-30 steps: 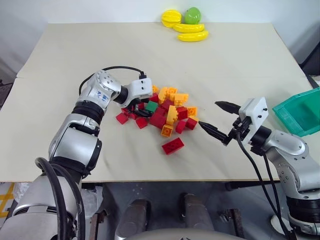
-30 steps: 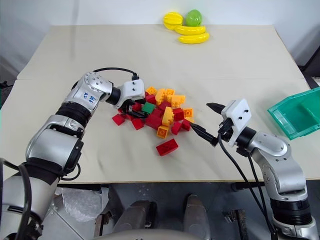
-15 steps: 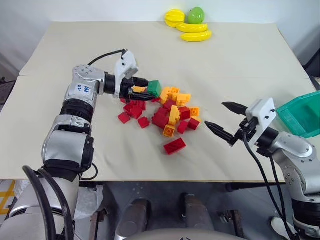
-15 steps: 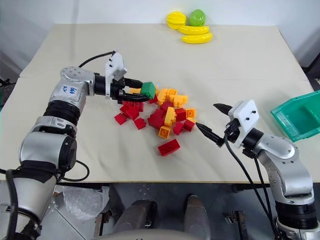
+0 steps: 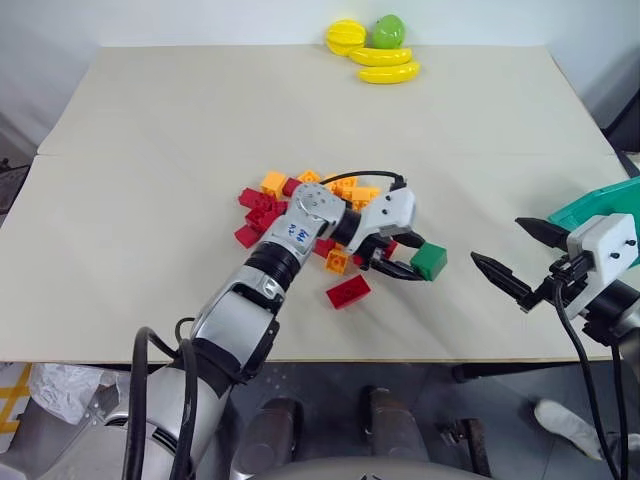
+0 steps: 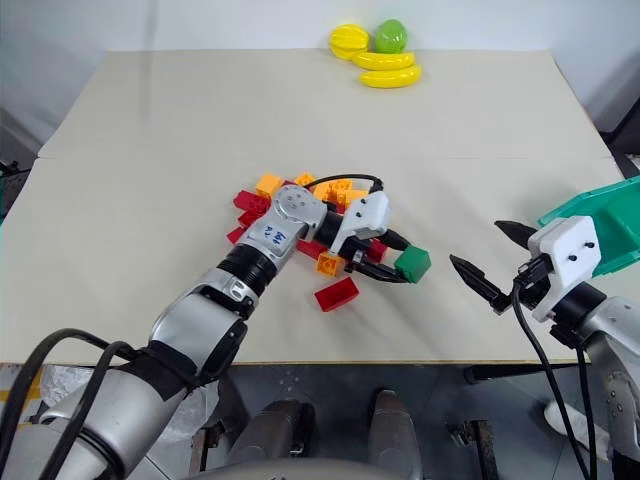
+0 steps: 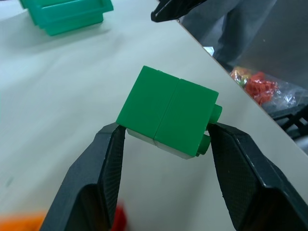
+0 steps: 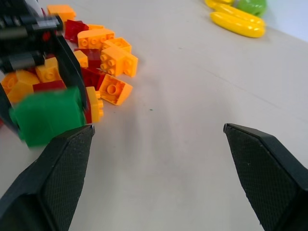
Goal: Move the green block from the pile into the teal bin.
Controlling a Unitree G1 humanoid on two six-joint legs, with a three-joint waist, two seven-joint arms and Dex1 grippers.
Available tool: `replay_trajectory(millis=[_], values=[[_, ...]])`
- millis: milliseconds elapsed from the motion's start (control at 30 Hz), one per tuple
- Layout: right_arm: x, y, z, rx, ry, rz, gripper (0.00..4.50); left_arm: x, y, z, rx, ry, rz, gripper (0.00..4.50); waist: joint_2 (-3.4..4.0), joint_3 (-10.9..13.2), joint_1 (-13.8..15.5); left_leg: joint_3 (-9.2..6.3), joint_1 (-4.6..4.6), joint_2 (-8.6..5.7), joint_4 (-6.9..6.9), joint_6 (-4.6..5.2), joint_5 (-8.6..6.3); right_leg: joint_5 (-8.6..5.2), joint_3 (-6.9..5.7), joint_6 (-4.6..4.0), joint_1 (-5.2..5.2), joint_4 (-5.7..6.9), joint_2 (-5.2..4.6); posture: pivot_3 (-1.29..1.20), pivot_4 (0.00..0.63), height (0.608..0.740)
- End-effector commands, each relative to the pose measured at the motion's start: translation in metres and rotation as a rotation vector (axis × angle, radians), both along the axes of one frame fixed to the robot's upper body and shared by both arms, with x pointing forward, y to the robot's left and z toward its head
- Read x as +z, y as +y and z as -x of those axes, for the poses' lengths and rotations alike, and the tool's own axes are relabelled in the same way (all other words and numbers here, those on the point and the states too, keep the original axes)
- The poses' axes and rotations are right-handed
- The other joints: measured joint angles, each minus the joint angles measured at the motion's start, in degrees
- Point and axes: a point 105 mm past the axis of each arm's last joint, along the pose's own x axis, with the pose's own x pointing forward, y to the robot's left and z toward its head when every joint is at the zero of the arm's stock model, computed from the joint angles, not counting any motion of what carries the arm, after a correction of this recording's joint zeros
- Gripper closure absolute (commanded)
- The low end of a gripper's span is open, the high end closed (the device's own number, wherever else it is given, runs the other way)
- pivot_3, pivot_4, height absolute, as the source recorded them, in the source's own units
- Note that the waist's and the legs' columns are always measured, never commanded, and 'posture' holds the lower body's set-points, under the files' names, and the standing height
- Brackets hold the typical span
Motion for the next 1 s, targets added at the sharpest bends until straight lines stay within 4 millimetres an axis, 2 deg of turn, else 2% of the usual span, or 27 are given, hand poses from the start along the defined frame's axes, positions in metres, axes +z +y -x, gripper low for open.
replay_trajectory(millis=[33,133,200,267,433,533,667,700,800,867,1000], values=[[0.012,0.001,0.010,-0.022,-0.049,0.007,0.00,0.009,-0.009,-0.005,0.022,-0.051,0.005,0.81,0.00,0.0,0.0,0.00,0.01,0.00,0.00,0.00,0.00,0.00,0.00,0.00,0.00,0.00,0.00,0.00,0.150,0.740],[0.008,0.000,0.019,-0.052,-0.034,0.007,0.00,0.012,-0.005,-0.005,0.005,-0.050,0.016,0.02,0.00,0.0,0.2,-0.01,0.01,0.00,0.00,0.03,-0.02,0.00,0.02,0.00,-0.01,0.00,0.00,0.00,0.150,0.740],[0.007,0.000,0.022,-0.059,-0.029,0.005,0.00,0.014,-0.002,-0.006,-0.001,-0.053,0.018,0.02,0.00,0.0,0.1,-0.01,0.00,-0.01,0.00,0.05,-0.03,0.01,0.03,0.01,-0.01,-0.02,-0.01,0.00,0.150,0.740],[0.006,-0.001,0.025,-0.069,-0.013,0.013,0.00,0.023,0.011,-0.013,0.017,-0.056,0.050,0.02,0.00,0.0,0.1,0.03,0.01,-0.01,0.00,0.06,-0.04,0.03,0.07,0.05,-0.01,-0.04,-0.01,0.00,0.150,0.740],[-0.005,-0.017,0.051,-0.114,0.098,0.055,0.00,0.055,0.058,-0.031,0.094,-0.026,0.221,0.02,0.02,0.0,0.1,0.02,0.02,0.01,-0.02,0.06,-0.04,0.03,0.08,0.04,-0.03,-0.02,0.01,0.00,0.150,0.740],[-0.008,-0.027,0.072,-0.141,0.170,0.091,0.00,0.056,0.090,-0.037,0.133,0.006,0.216,0.02,0.02,0.0,0.1,0.03,0.02,0.00,-0.02,0.14,-0.09,0.03,0.09,0.05,0.00,-0.06,0.01,0.00,0.150,0.740],[-0.002,-0.028,0.086,-0.151,0.201,0.098,0.00,0.051,0.121,-0.039,0.177,0.061,0.229,0.02,0.02,0.0,0.1,0.04,0.08,-0.02,-0.02,0.24,-0.14,0.05,0.10,0.10,0.08,-0.11,0.00,0.00,0.150,0.740],[-0.001,-0.024,0.085,-0.143,0.204,0.097,0.00,0.048,0.130,-0.038,0.191,0.066,0.233,0.02,0.01,0.0,0.1,0.04,0.10,0.00,-0.02,0.26,-0.15,0.06,0.11,0.10,0.10,-0.12,0.00,0.00,0.150,0.740],[-0.001,-0.008,0.063,-0.097,0.198,0.077,0.00,0.046,0.154,-0.031,0.196,0.097,0.302,0.02,-0.01,0.0,-0.6,0.09,0.19,0.10,-0.02,0.24,-0.15,0.06,0.19,0.10,0.10,-0.10,0.01,0.00,0.150,0.740],[-0.007,0.005,0.049,-0.040,0.223,0.051,0.00,0.044,0.162,-0.027,0.212,0.104,0.339,0.02,-0.01,0.0,-1.0,0.14,0.21,0.27,0.01,0.21,-0.15,0.07,0.25,0.08,0.09,-0.05,0.01,0.00,0.150,0.740],[-0.022,0.016,0.020,0.021,0.268,0.029,0.00,0.033,0.171,-0.013,0.220,0.083,0.323,0.02,0.01,0.0,-0.2,0.12,0.17,0.31,0.02,0.13,-0.10,0.06,0.32,0.06,0.00,0.06,0.02,0.00,0.150,0.740]])
